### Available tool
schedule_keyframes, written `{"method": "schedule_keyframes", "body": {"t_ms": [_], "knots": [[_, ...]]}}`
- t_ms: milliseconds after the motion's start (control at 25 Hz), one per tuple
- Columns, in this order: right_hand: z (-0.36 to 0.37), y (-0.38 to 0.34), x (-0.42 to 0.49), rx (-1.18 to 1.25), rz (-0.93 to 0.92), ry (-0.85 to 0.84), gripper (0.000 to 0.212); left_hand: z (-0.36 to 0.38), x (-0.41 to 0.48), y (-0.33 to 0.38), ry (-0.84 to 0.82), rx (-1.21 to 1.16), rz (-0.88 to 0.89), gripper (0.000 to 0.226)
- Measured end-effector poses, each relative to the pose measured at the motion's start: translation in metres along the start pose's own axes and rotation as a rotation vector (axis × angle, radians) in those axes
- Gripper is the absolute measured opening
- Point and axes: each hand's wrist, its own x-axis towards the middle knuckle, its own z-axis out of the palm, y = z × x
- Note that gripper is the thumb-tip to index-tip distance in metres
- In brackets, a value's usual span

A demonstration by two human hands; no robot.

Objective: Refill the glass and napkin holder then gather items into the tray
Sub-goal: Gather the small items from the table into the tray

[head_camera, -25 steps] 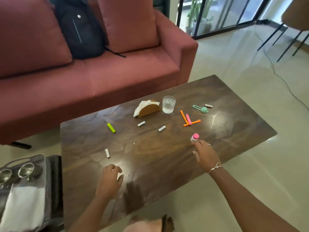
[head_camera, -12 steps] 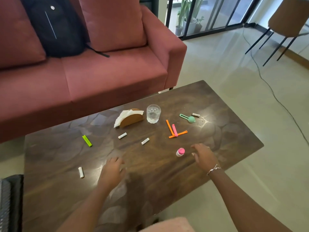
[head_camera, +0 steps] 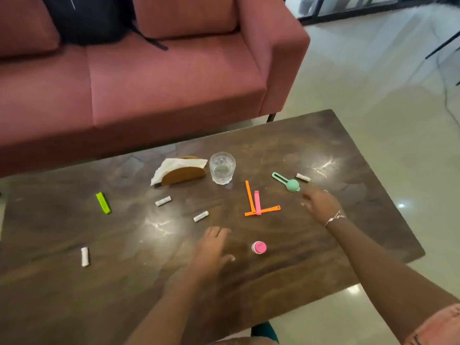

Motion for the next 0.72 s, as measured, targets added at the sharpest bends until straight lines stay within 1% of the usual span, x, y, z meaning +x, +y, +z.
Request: {"method": "schedule_keyframes", "body": {"t_ms": [120, 240, 400, 480, 600, 720], "knots": [[0.006, 0.015, 0.047, -0.031, -0.069, -0.022, 0.025, 0.033, 0.029, 0.020, -0.072, -0.047, -0.023, 0.061], [0.019, 0.021, 0.086, -0.080, -0.144, -0.071, 0.025, 0.059, 0.054, 0.031, -0.117, -0.090, -0.065, 0.071], [0.039, 0.027, 0.116, -0.150, -0.136, -0.086, 0.026, 0.076, 0.070, 0.039, -0.189, -0.142, -0.134, 0.083], [0.054, 0.029, 0.126, -0.191, -0.126, -0.081, 0.032, 0.080, 0.076, 0.041, -0.224, -0.167, -0.142, 0.086], [0.067, 0.030, 0.131, -0.211, -0.106, -0.073, 0.042, 0.085, 0.076, 0.043, -0.269, -0.138, -0.096, 0.081], [0.072, 0.033, 0.130, -0.206, -0.091, -0.074, 0.043, 0.092, 0.075, 0.043, -0.274, -0.133, -0.066, 0.068]]}}
